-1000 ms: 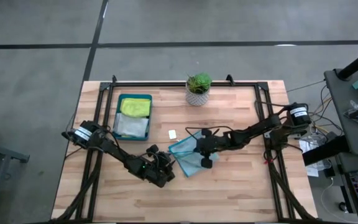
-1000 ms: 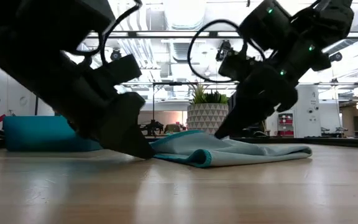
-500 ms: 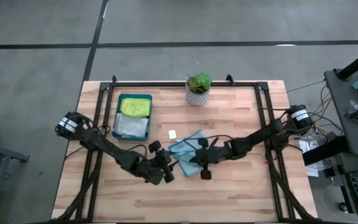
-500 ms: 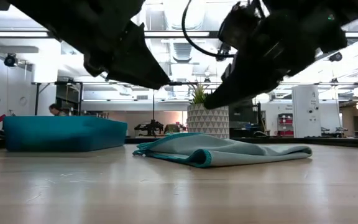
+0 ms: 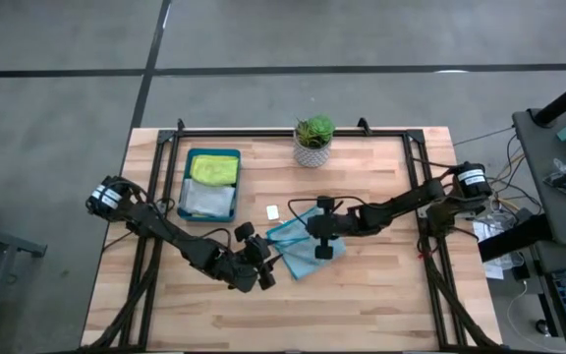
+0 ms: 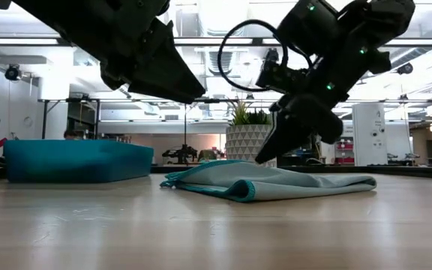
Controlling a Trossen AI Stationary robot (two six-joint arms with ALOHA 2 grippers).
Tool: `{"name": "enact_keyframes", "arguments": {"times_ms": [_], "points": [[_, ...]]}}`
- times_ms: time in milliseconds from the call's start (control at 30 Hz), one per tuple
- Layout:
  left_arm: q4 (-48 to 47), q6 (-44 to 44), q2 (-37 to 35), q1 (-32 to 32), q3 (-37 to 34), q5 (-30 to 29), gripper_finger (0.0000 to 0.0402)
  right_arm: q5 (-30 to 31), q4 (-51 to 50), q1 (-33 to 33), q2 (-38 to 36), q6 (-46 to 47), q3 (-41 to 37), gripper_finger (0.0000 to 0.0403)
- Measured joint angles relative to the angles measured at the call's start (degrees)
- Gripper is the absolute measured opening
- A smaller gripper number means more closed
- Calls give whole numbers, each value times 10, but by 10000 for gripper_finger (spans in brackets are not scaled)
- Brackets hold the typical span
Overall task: Fold microfiber towels
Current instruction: Fold the blue towel
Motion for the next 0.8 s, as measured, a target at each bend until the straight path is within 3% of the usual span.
{"name": "enact_keyframes", "arguments": {"times_ms": [533,800], "points": [[0,0,0,1,-1,-1,171,-14,2,0,0,6,-10,8],[0,0,0,2,-1,-1,171,-20,22,7,41,25,-12,8]]}}
